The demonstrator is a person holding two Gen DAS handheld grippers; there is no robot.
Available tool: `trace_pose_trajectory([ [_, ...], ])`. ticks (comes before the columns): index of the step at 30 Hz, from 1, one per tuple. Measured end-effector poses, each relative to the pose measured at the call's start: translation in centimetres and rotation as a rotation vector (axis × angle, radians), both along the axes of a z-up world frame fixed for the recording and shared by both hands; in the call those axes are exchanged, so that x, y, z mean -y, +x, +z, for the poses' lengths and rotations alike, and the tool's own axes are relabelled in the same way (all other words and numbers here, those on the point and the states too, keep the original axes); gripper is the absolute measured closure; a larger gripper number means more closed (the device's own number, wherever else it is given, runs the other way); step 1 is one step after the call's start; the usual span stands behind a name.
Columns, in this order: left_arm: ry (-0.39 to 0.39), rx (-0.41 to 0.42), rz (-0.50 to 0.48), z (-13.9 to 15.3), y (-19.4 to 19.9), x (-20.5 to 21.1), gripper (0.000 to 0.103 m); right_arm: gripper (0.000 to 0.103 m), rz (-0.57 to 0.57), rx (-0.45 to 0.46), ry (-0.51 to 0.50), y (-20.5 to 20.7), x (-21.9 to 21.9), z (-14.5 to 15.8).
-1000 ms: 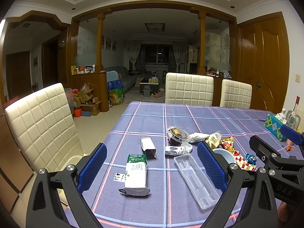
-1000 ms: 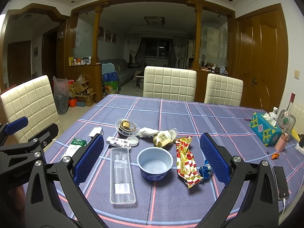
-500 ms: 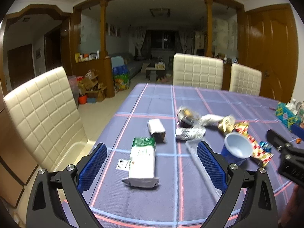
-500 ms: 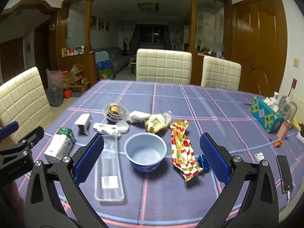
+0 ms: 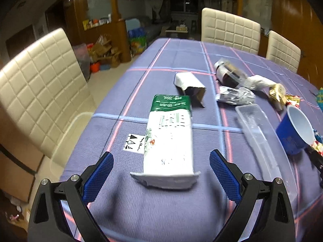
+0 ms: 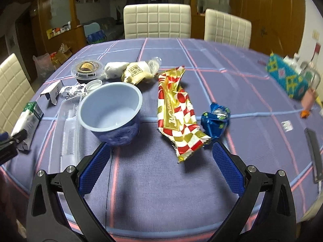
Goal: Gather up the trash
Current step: 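Grasp the white milk carton with the left tool while the right tool grasps the clear plastic tray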
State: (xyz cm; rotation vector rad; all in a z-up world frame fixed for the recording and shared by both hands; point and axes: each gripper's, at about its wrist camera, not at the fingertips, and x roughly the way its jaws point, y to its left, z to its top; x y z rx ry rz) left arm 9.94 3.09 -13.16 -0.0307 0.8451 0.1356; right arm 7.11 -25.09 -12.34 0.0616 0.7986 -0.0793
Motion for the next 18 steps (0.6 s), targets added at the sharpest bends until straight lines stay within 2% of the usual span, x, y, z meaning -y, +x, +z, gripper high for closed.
trace_pose_trajectory([
  [5, -0.026, -0.067, 0.008, -0.7, 1.8, -0.3, 0.010, 0.004, 0.035, -0.012, 0.025, 1.4, -1.3, -0.1],
  [10, -0.063, -0.077, -0.006, -1.0, 2.2, -0.4, 0.010, 0.004, 0.065, -0.028, 0.057, 1.3, -2.2, -0.4],
  [12, -0.074, -0.082, -0.009, -1.2, 2.3, -0.4, 0.017, 0.004, 0.099, -0.048, 0.069, 1.1, -2.9, -0.5],
  [15, -0.067, -0.086, -0.010, -1.3, 2.3, -0.2, 0.033, 0.004, 0.165, -0.062, 0.105, 0.6, -4.1, -0.7],
  [16, -0.058, -0.077, -0.012, -1.2, 2.2, -0.1, 0.043, 0.004, 0.184, -0.063, 0.106, 0.5, -4.6, -0.8],
  [18, -0.059, -0.075, -0.033, -1.1, 2.2, 0.1, 0.049, 0.004, 0.216, -0.065, 0.100, 0.4, -5.6, -0.9],
])
